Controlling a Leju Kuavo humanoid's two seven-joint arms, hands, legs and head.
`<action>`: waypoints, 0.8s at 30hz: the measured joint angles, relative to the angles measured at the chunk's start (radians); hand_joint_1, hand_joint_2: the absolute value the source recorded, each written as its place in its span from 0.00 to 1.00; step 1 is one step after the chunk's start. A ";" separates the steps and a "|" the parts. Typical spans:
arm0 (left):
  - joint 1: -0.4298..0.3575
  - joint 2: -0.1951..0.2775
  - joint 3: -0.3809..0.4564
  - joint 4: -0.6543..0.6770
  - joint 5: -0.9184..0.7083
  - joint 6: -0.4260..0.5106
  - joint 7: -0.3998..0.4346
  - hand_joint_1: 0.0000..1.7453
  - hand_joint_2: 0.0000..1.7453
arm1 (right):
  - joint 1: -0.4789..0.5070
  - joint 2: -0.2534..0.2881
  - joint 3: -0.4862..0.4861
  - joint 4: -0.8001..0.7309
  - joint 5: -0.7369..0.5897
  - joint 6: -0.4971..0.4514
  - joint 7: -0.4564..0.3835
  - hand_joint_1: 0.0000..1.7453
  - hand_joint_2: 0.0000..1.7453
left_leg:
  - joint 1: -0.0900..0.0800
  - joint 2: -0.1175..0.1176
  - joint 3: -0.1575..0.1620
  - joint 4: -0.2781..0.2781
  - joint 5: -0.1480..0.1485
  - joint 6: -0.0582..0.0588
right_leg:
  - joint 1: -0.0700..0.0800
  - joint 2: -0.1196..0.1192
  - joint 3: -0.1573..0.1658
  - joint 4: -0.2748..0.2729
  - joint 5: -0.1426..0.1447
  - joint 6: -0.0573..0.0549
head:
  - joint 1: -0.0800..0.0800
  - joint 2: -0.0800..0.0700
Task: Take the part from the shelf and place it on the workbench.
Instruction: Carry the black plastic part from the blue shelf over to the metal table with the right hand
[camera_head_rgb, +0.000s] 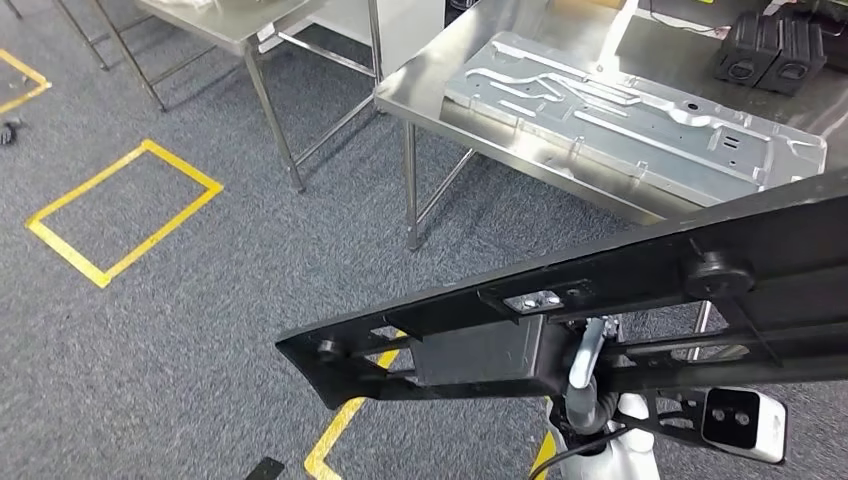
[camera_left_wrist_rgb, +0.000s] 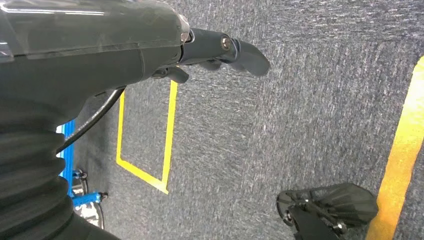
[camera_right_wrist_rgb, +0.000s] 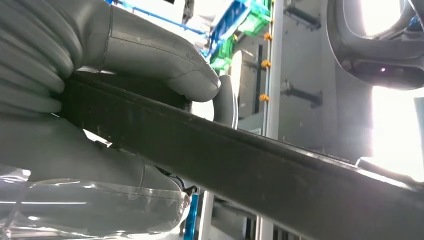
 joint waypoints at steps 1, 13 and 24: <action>-0.001 0.000 0.000 0.000 0.000 0.000 0.000 0.00 1.00 | 0.001 0.000 0.000 -0.002 0.001 0.000 0.000 1.00 1.00 | 0.001 0.001 0.003 -0.001 -0.004 -0.006 | -0.002 0.001 0.005 -0.002 -0.003 -0.006 | -0.001 0.000; 0.000 0.005 0.000 0.000 0.001 0.001 0.000 0.00 1.00 | 0.003 0.002 0.007 -0.007 0.003 -0.001 0.000 1.00 1.00 | -0.004 0.001 -0.108 0.051 0.087 0.003 | 0.008 0.009 0.109 -0.015 -0.081 -0.025 | -0.005 0.000; 0.001 0.004 0.001 0.000 0.004 0.007 0.000 0.00 1.00 | 0.000 0.001 0.009 -0.005 0.000 -0.003 0.000 1.00 1.00 | 0.000 -0.005 -0.039 0.000 0.046 0.035 | -0.011 0.002 -0.077 0.249 -0.139 0.030 | 0.003 0.000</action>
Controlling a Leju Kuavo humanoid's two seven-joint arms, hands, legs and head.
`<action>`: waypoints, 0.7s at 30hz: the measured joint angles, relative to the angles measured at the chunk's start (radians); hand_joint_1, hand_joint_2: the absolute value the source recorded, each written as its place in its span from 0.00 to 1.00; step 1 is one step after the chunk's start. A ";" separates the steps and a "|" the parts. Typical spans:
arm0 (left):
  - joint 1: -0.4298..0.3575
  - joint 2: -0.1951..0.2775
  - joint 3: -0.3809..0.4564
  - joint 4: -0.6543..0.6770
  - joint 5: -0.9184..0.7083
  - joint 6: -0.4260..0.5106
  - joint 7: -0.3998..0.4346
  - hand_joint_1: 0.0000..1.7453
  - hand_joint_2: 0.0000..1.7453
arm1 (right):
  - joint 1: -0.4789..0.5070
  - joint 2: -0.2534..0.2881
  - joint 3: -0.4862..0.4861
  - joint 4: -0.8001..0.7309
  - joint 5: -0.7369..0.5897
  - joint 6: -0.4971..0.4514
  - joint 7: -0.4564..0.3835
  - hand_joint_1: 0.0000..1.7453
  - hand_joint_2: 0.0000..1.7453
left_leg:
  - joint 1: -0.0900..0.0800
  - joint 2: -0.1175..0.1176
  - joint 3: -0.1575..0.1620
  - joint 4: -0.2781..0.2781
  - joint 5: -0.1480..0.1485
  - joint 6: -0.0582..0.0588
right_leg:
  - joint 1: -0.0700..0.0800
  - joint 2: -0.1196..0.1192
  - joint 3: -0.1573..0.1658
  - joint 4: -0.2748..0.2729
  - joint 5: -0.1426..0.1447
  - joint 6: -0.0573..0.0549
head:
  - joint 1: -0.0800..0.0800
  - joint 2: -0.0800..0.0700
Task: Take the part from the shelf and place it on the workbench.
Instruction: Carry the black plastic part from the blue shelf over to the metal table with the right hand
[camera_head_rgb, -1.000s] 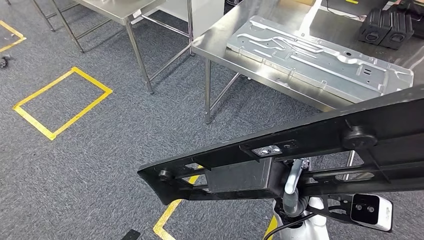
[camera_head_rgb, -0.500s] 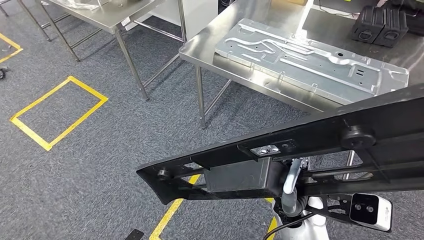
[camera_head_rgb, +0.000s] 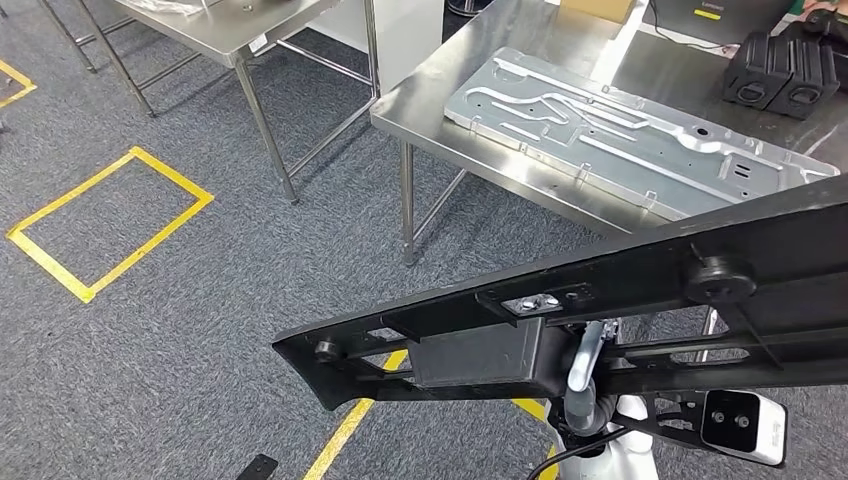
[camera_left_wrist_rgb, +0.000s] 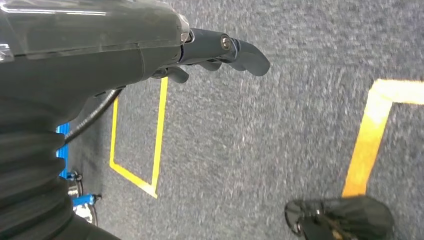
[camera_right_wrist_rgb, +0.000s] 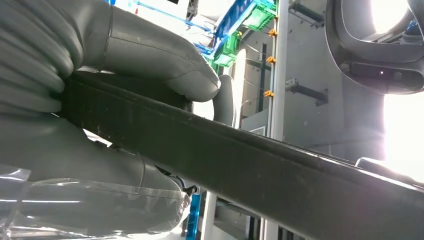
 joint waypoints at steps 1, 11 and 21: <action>0.001 0.000 0.000 0.000 0.000 0.000 0.000 0.00 1.00 | 0.000 0.000 0.000 0.000 -0.001 0.000 0.000 1.00 1.00 | 0.000 -0.001 0.011 0.000 -0.008 -0.002 | -0.003 -0.001 0.010 -0.050 0.047 0.001 | 0.000 0.000; -0.002 -0.001 0.001 0.000 0.004 0.002 -0.003 0.00 1.00 | -0.008 0.000 0.007 0.004 -0.012 -0.002 0.000 1.00 1.00 | 0.005 0.002 -0.007 0.135 -0.087 -0.050 | 0.005 -0.005 0.113 -0.263 0.124 -0.061 | -0.005 0.000; 0.008 0.003 0.005 0.000 0.005 0.002 -0.003 0.00 1.00 | -0.008 0.000 0.013 0.009 -0.018 -0.007 0.000 1.00 1.00 | -0.011 0.004 -0.069 0.030 0.036 -0.024 | 0.018 0.003 0.189 -0.259 0.056 -0.047 | -0.005 0.000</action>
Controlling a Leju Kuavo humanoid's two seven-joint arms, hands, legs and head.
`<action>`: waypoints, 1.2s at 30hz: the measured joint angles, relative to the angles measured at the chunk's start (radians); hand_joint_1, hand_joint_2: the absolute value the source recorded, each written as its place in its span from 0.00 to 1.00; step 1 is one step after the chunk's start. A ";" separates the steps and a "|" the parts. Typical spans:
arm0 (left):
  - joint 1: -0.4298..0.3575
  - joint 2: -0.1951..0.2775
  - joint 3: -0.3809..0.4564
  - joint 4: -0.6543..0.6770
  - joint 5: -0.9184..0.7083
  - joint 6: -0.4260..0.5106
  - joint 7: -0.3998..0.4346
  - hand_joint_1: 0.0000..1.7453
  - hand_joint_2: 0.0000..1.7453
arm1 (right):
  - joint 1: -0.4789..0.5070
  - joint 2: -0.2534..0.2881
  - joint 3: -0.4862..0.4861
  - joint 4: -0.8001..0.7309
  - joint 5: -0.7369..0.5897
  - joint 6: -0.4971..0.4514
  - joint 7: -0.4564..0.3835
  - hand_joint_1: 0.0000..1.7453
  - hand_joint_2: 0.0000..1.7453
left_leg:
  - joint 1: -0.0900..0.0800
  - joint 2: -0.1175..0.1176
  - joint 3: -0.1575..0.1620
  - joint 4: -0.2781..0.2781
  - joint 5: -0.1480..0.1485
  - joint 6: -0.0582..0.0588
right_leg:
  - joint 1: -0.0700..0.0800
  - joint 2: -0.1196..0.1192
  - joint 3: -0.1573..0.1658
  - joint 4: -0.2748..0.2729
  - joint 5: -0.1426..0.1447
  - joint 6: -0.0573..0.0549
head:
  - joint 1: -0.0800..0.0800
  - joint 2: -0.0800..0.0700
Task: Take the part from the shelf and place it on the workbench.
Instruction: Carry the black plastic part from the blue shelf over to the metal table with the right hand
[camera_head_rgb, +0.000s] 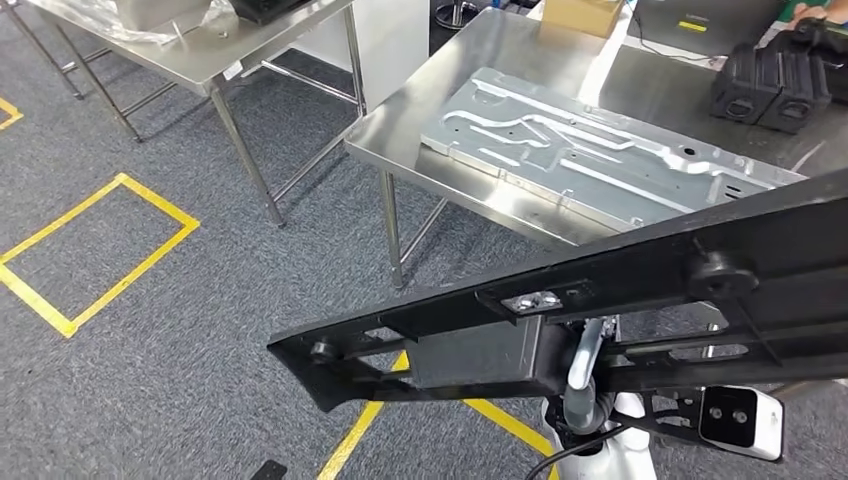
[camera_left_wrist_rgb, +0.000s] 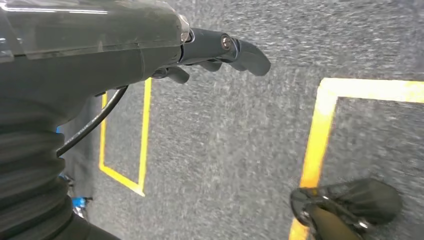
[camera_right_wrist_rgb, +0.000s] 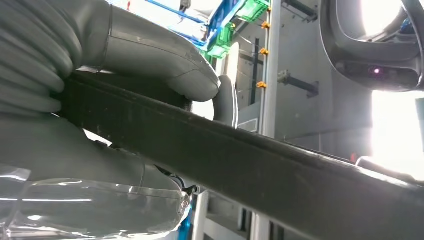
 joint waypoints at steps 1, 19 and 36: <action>0.000 0.000 0.001 0.000 0.000 0.000 0.000 0.00 1.00 | 0.000 0.000 0.001 0.000 0.000 0.000 0.000 1.00 1.00 | 0.001 -0.001 0.005 -0.004 0.001 0.006 | 0.000 0.000 0.001 0.002 0.000 0.006 | 0.000 0.000; -0.010 -0.004 0.004 0.000 -0.008 -0.002 0.000 0.00 1.00 | 0.002 -0.001 0.000 -0.014 0.006 0.002 0.000 1.00 1.00 | 0.010 -0.005 0.111 0.020 -0.084 -0.016 | -0.006 -0.007 -0.084 -0.010 0.086 -0.007 | -0.001 0.000; -0.010 -0.005 0.007 0.000 -0.010 -0.007 0.000 0.00 1.00 | -0.003 0.001 -0.007 -0.019 0.014 0.019 0.000 1.00 1.00 | 0.017 -0.005 0.034 -0.006 -0.010 0.018 | -0.013 -0.005 -0.070 0.111 -0.032 0.044 | -0.010 0.000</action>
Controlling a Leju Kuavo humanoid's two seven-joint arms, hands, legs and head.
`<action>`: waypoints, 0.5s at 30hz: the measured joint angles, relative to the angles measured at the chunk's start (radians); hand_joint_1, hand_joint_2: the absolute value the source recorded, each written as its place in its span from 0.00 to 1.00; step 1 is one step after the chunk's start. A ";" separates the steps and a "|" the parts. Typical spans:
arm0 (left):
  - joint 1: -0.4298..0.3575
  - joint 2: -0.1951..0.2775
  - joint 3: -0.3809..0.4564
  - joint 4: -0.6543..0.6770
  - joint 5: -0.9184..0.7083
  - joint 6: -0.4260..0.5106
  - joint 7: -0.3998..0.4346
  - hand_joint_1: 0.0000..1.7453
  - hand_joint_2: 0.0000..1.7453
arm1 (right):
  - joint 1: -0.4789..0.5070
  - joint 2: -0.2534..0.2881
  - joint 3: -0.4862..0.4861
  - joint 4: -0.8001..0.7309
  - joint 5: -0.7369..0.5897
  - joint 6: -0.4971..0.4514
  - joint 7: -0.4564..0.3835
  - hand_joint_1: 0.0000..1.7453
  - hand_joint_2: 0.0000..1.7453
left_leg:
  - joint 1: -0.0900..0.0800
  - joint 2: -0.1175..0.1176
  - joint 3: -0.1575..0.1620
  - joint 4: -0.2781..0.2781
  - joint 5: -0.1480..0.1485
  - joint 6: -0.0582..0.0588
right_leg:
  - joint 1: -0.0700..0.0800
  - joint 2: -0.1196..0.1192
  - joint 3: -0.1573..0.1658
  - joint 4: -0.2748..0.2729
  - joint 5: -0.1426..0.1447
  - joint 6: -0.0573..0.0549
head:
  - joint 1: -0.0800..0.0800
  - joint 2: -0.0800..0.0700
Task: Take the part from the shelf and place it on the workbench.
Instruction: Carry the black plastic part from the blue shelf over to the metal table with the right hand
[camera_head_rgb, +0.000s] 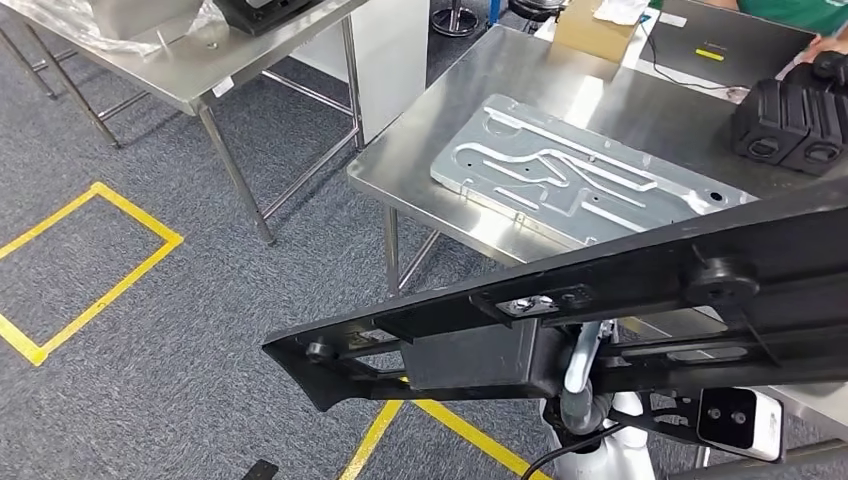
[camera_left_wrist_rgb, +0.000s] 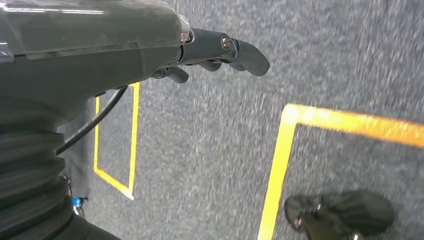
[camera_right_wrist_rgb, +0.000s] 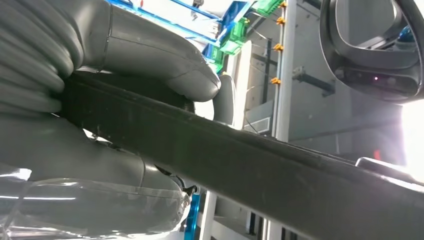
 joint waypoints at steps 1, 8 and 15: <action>-0.001 0.000 0.000 0.000 -0.001 0.000 0.000 0.00 1.00 | 0.000 0.000 0.000 0.000 0.001 0.000 0.000 1.00 1.00 | -0.002 0.000 0.003 0.000 -0.004 0.004 | 0.000 0.000 -0.042 0.067 -0.028 0.001 | 0.000 0.000; -0.002 -0.007 0.000 0.002 -0.002 -0.006 -0.001 0.00 1.00 | -0.001 0.000 0.001 -0.008 0.004 0.000 0.000 1.00 1.00 | -0.024 -0.004 0.058 -0.005 -0.048 0.010 | 0.029 -0.002 -0.065 -0.052 0.116 -0.061 | -0.006 0.000; -0.007 -0.012 0.001 0.003 -0.001 -0.009 -0.001 0.00 1.00 | -0.007 0.007 0.005 -0.022 0.005 0.000 0.000 1.00 1.00 | -0.019 0.000 0.052 0.065 -0.079 -0.021 | 0.023 -0.007 0.028 -0.167 0.128 -0.091 | -0.019 0.000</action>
